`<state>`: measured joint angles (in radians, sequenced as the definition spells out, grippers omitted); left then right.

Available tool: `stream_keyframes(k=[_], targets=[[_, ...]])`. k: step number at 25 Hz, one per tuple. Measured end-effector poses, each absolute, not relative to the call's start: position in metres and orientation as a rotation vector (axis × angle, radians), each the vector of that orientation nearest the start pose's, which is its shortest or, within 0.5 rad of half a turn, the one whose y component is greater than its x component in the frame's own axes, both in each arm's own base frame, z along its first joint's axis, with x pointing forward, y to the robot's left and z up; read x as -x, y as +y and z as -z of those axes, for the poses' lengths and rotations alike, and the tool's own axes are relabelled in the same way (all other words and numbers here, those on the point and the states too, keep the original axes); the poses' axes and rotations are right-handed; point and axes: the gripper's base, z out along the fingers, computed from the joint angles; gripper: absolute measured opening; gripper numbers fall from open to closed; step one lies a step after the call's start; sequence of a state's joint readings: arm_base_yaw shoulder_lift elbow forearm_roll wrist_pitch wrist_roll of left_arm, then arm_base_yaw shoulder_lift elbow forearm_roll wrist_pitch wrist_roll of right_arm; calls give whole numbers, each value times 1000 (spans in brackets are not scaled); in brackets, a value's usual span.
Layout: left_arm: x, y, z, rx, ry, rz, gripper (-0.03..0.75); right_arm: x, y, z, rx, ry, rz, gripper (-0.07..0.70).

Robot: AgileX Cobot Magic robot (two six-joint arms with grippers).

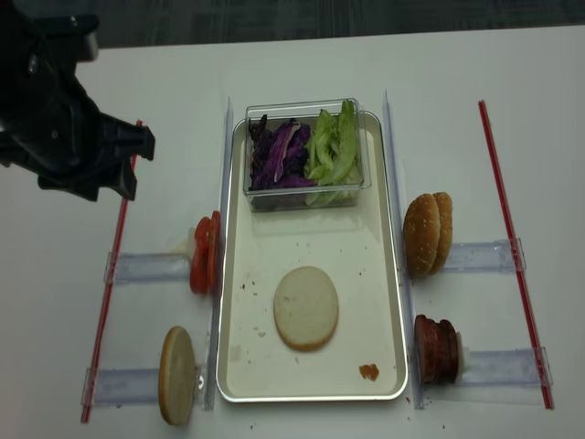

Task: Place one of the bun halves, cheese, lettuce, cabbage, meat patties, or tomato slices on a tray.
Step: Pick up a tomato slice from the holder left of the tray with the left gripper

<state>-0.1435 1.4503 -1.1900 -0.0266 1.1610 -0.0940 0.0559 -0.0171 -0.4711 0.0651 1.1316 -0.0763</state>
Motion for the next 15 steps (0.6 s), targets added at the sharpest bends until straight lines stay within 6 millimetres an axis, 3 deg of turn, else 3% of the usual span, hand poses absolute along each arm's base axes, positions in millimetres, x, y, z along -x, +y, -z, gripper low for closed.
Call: stream_keyframes(k=[8, 15], targets=[[-272, -78, -297, -129, 2878, 122, 342, 8, 5, -264, 146, 2121, -67, 326], [-278, -109, -279, -189, 2924, 135, 342, 8, 5, -264, 146, 2121, -67, 326]])
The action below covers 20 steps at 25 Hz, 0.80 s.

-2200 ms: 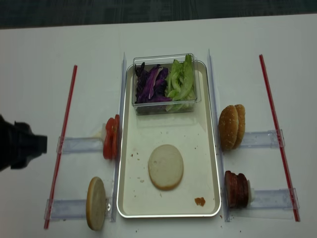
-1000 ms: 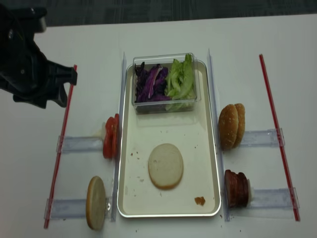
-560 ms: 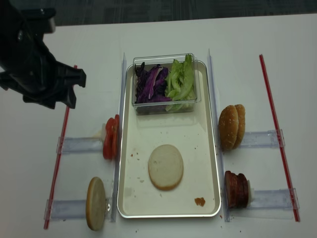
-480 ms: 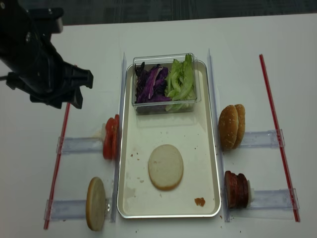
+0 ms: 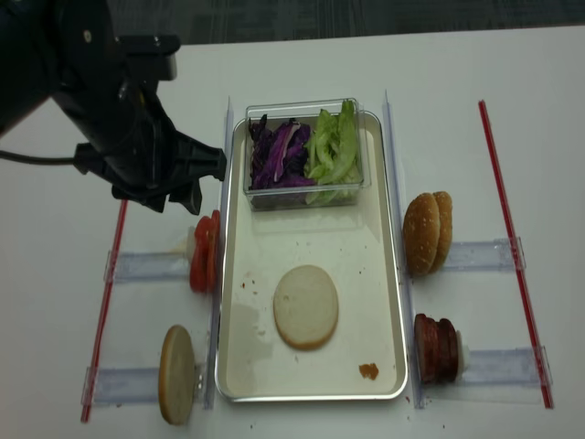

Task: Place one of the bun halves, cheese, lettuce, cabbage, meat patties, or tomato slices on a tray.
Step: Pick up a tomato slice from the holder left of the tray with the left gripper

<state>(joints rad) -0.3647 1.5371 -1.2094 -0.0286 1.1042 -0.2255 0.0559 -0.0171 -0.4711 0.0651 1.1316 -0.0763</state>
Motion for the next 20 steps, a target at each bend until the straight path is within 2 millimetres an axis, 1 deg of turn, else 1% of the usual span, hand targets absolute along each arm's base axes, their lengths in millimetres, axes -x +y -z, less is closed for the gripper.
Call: stream_keyframes(k=[5, 12, 20], targets=[[-284, -120, -267, -198, 2950, 139, 342, 8, 5, -264, 146, 2121, -67, 326], [-291, -127, -250, -171, 2996, 171, 342, 8, 5, -264, 146, 2121, -67, 326], [-300, -131, -231, -173, 3035, 161, 342, 8, 5, -264, 146, 2121, -67, 326]])
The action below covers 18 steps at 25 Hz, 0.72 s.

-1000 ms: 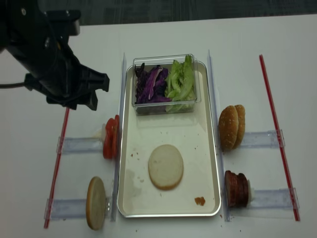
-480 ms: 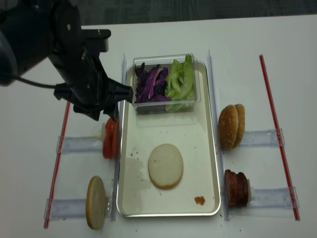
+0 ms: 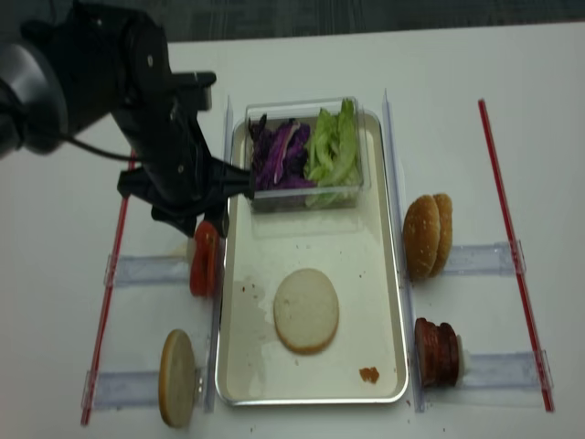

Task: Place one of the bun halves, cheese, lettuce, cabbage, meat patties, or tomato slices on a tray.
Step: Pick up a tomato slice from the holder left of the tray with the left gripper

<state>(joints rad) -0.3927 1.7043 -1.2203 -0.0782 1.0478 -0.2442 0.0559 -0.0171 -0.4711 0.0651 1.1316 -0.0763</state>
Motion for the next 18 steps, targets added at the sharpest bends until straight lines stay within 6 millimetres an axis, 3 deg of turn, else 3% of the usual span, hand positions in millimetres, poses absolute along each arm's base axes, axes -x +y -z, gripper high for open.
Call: stream_keyframes(k=[18], targets=[[-313, -139, -190, -210, 3113, 168, 342, 8, 5, -264, 146, 2121, -67, 326]])
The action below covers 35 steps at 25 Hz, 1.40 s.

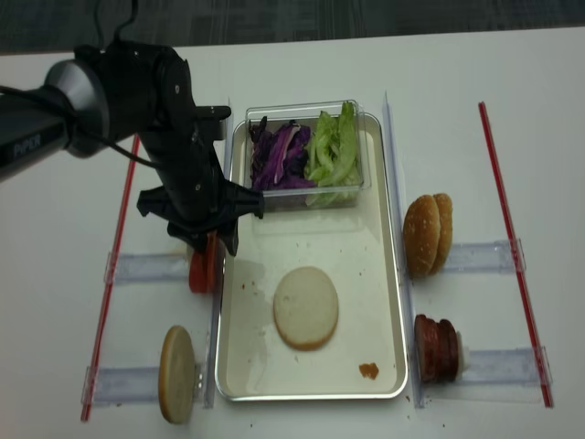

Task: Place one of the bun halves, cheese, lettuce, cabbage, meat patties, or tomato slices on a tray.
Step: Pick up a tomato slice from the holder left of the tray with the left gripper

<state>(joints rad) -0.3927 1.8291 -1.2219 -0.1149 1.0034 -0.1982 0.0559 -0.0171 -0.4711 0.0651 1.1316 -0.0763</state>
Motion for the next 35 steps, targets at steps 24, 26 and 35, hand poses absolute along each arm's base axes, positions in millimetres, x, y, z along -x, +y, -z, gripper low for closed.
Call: stream_keyframes(k=[24, 26, 35], targets=[[-318, -137, -178, -231, 3120, 98, 43, 8, 5, -264, 150, 2120, -65, 326], [-319, -137, -178, -233, 3119, 95, 19, 8, 5, -264, 150, 2120, -65, 326], [-319, -137, -181, -226, 3137, 82, 15, 8, 5, -264, 150, 2120, -65, 326]])
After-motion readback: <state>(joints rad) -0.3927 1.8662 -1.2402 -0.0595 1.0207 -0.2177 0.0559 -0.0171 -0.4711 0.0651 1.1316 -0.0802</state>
